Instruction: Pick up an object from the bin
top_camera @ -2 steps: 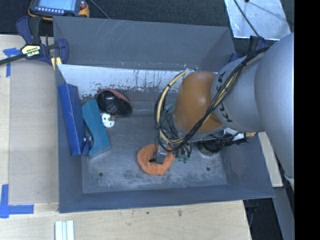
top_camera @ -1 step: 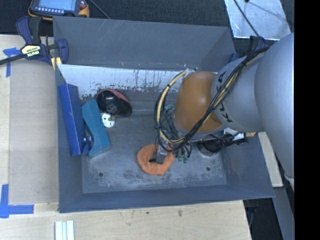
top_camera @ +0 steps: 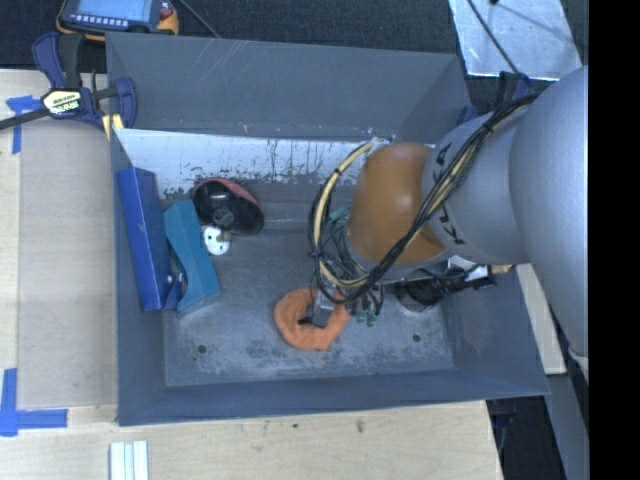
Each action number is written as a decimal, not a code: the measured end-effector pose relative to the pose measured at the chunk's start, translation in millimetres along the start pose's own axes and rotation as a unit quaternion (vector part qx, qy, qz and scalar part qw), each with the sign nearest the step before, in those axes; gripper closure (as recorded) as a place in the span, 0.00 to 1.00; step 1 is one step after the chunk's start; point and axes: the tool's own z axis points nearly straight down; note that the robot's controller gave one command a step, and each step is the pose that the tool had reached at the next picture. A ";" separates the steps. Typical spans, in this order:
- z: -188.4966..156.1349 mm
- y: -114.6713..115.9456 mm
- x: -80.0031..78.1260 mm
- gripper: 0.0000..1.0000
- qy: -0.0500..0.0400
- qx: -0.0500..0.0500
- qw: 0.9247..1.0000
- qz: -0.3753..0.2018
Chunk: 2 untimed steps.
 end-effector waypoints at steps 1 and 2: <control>0.0 0.0 0.0 1.00 0.000 0.000 1.000 0.000; 0.0 0.0 0.0 1.00 0.000 0.000 1.000 0.000</control>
Offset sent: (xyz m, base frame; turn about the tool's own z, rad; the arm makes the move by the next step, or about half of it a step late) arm 0.0000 0.0000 0.0000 0.0000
